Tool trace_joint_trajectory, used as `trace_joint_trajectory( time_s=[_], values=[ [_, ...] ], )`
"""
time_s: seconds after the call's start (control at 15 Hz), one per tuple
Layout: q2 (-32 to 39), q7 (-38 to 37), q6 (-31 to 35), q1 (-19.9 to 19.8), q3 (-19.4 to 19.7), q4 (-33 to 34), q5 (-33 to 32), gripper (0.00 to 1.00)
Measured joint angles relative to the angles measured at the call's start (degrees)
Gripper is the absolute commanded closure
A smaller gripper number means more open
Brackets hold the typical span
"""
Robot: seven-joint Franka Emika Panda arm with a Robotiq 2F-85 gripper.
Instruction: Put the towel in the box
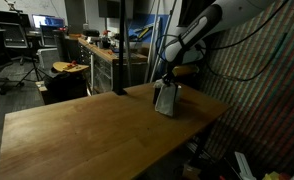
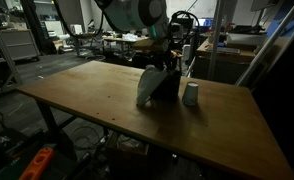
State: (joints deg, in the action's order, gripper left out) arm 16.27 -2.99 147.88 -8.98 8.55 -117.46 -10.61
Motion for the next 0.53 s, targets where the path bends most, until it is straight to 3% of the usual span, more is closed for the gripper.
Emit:
trace_joint_trajectory(
  time_s=[0.53],
  values=[
    [4.20, 10.01, -2.93, -0.86, -1.82, 2.89, 5.57, 0.92]
  ],
)
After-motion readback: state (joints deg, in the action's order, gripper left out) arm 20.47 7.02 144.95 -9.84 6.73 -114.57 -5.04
